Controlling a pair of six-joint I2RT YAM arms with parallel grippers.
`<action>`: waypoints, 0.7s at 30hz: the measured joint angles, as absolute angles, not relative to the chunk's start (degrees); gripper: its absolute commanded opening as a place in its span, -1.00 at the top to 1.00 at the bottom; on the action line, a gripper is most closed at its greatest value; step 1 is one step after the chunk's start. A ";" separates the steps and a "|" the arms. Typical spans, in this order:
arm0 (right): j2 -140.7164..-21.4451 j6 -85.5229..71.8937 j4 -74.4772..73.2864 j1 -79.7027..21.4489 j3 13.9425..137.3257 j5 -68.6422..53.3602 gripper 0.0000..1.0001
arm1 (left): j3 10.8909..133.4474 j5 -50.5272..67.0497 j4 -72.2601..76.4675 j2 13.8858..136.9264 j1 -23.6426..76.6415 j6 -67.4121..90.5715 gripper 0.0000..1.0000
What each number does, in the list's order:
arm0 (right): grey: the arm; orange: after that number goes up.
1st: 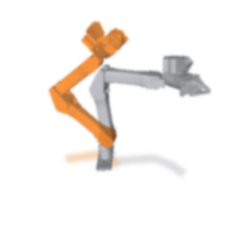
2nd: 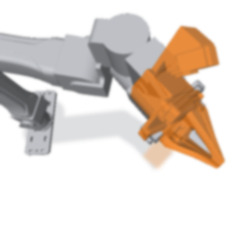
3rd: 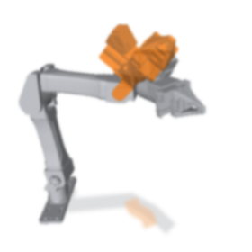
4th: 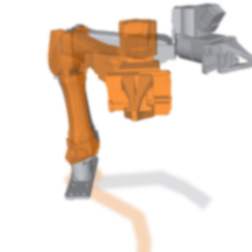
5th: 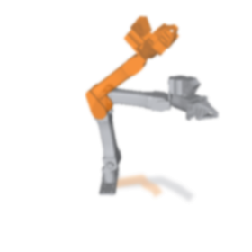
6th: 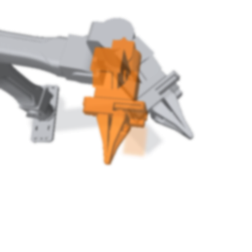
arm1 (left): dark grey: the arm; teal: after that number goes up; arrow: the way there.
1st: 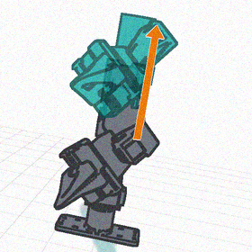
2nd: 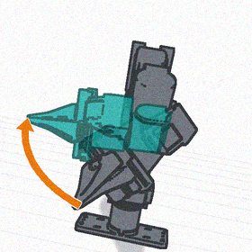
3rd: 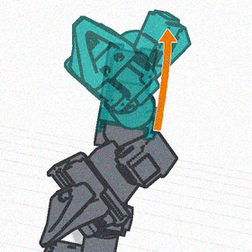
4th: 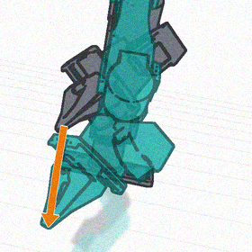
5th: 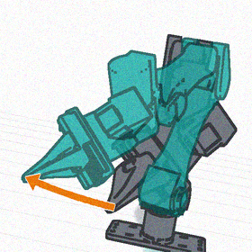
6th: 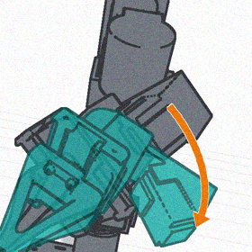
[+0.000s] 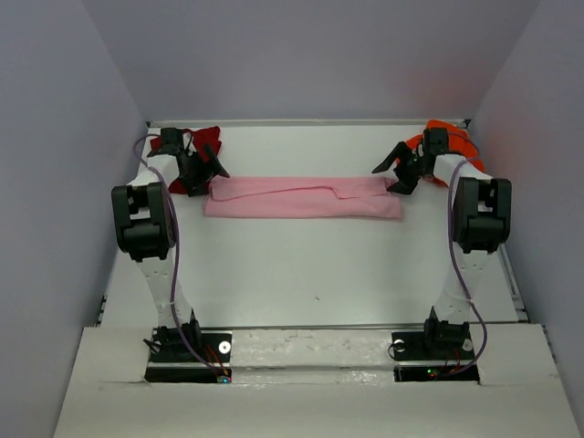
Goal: Fold and stack the t-shirts
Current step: Fold the other side of the tshirt into a rectangle
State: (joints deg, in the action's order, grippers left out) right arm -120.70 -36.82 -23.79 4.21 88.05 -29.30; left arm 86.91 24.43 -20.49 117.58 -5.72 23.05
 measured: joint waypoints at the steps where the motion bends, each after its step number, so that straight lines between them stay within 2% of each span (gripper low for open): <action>1: -120.16 -36.77 -23.99 4.21 88.05 -29.08 -0.68 | 86.91 24.25 -20.60 117.19 -5.74 23.00 -0.98; 6: -117.21 -36.23 -25.45 4.21 88.58 -28.21 -0.63 | 88.27 23.55 -22.11 114.80 -5.74 22.92 -0.98; 8: -116.25 -36.14 -26.48 4.21 89.58 -28.23 -0.46 | 88.38 23.51 -22.81 113.56 -5.74 22.92 -0.98; 10: -115.31 -36.05 -26.89 4.21 90.21 -28.36 -0.11 | 88.38 23.68 -23.81 111.46 -5.74 22.92 -0.98; 11: -114.65 -36.34 -27.07 4.21 90.35 -28.64 0.55 | 88.38 24.01 -24.14 110.37 -5.74 22.94 -0.98; 12: -113.73 -36.38 -27.42 4.21 90.35 -28.99 0.96 | 88.38 24.49 -24.45 109.12 -5.74 22.96 -0.98; 21: -110.13 -40.80 -25.67 3.29 84.79 -33.67 1.00 | 82.17 32.16 -20.91 102.10 -4.62 23.75 -0.98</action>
